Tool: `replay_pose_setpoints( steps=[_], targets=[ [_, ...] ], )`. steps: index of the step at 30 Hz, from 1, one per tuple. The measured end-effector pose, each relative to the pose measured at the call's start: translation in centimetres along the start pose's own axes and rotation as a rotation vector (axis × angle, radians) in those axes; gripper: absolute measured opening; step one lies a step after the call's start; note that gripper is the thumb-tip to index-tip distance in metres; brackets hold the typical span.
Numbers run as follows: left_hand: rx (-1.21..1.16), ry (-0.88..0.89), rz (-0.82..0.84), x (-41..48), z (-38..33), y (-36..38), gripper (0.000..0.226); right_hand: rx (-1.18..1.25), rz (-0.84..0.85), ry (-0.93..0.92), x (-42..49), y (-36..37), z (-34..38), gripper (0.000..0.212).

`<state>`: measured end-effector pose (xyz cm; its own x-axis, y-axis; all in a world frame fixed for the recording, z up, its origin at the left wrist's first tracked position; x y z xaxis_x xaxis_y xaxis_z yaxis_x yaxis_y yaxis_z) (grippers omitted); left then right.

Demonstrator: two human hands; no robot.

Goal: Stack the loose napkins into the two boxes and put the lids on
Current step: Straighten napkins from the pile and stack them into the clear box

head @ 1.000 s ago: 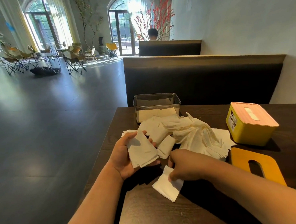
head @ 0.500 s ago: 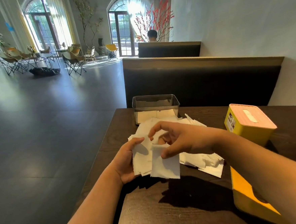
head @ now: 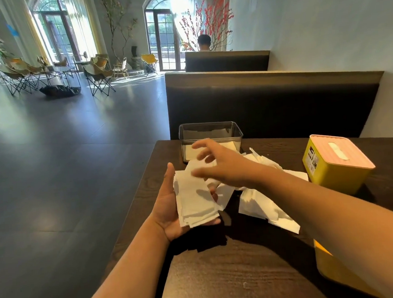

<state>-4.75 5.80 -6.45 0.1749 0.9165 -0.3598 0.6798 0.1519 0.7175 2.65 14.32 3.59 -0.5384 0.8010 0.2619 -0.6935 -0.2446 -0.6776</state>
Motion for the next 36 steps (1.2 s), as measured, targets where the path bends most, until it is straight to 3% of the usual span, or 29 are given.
replay_pose_setpoints(
  steps=[2,3,6,9,13,17,19,21,25,28,32,36],
  targets=[
    [-0.062,0.017,-0.064,0.2,-0.4,-0.5,0.101,-0.097,-0.063,0.007,0.1,-1.8,-1.7,0.029],
    [-0.082,0.024,-0.081,0.2,-0.6,-0.8,0.098,-0.212,-0.005,-0.009,-0.4,-2.0,-2.7,0.023],
    [-0.094,0.049,-0.13,0.1,-1.3,-1.0,0.092,-0.711,0.245,-0.171,-2.6,-0.7,-5.0,0.031],
    [-0.082,0.052,-0.162,0.2,-1.2,-0.9,0.089,-1.034,0.252,-0.44,-3.3,0.8,-5.3,0.049],
    [-0.08,0.064,-0.174,0.2,-1.4,-1.4,0.09,-1.128,0.143,-0.689,-3.2,1.9,-4.5,0.04],
    [-0.091,0.069,-0.206,0.1,-1.5,-1.8,0.088,-0.992,0.09,-0.698,-3.9,2.1,-4.8,0.032],
    [-0.115,0.074,-0.208,0.1,-1.6,-1.7,0.086,-0.779,0.023,-0.576,-4.2,0.7,-4.6,0.026],
    [-0.143,0.086,-0.212,0.1,-1.8,-1.7,0.083,-0.34,-0.062,-0.244,-4.6,-1.5,-4.9,0.013],
    [-0.164,0.113,-0.251,0.4,-2.2,-2.3,0.081,0.65,-0.293,0.425,-7.0,-2.5,-6.8,0.026],
    [-0.15,0.116,-0.263,0.4,-2.1,-2.3,0.082,1.229,-0.284,0.723,-8.7,0.4,-7.2,0.033],
    [-0.138,0.128,-0.268,0.1,-1.9,-2.0,0.084,1.583,-0.282,0.866,-9.7,3.0,-7.4,0.056],
    [-0.143,0.136,-0.271,-0.1,-2.0,-2.0,0.082,1.739,-0.209,0.745,-9.5,2.7,-7.5,0.076]
  ],
)
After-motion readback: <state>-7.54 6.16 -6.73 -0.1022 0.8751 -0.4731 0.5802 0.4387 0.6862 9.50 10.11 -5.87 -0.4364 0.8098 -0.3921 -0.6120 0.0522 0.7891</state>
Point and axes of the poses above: each hand's wrist, its own x-axis towards the middle knuckle, its own y-axis out of the palm, z = x × y, the point moved 8 cm from there along x, towards the middle knuckle, and after that the axes turned 13 degrees about -z, right-handed, at the moved point
